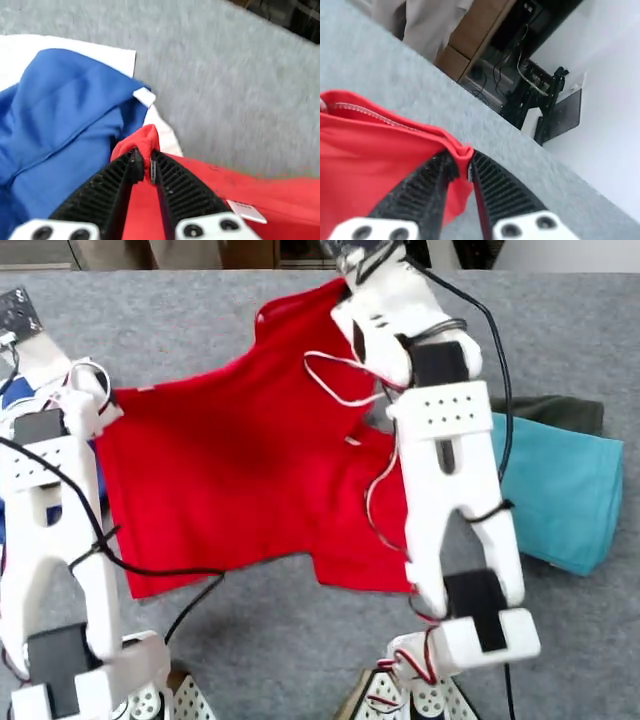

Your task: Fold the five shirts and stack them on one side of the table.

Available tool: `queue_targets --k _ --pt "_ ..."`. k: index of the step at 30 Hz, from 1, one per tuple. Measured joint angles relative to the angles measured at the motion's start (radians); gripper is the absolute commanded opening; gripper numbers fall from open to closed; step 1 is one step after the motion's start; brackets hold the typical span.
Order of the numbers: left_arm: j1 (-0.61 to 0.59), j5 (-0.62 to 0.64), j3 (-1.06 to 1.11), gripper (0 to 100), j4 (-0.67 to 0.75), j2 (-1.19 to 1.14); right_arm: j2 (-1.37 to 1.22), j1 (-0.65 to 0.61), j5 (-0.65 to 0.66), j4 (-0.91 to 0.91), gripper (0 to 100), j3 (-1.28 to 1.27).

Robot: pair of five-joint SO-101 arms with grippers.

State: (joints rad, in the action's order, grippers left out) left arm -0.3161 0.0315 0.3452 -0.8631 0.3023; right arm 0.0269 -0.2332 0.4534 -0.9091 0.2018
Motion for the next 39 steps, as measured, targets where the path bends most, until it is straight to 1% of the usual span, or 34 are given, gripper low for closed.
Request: queue_targets --k 3,6,9,16,21,26,29,35,39 --pt "0.041 -0.063 0.000 2 -0.106 0.055 0.080 0.000 0.092 -0.040 0.4 -0.091" --pt "0.094 -0.110 0.040 2 -0.172 0.126 0.172 0.000 0.141 -0.040 0.4 -0.213" --pt "0.127 -0.126 0.123 2 -0.187 0.204 0.276 0.000 0.178 -0.023 0.4 -0.373" --pt "0.135 -0.126 0.333 2 -0.190 0.388 0.560 0.000 0.222 0.009 0.4 -0.746" --pt "0.135 -0.126 0.483 2 -0.198 0.519 0.755 0.044 0.245 0.011 0.4 -0.962" --pt "0.135 -0.126 0.660 2 -0.199 0.669 0.879 0.107 0.255 0.011 0.4 -1.108" --pt "0.135 -0.126 0.743 2 -0.203 0.760 0.931 0.118 0.327 -0.014 0.4 -1.177" --pt "0.135 -0.129 0.789 2 -0.281 0.872 1.057 0.124 0.399 -0.092 0.4 -1.272" --pt "0.135 -0.193 0.821 2 -0.288 0.881 1.135 0.124 0.404 -0.140 0.4 -1.320"
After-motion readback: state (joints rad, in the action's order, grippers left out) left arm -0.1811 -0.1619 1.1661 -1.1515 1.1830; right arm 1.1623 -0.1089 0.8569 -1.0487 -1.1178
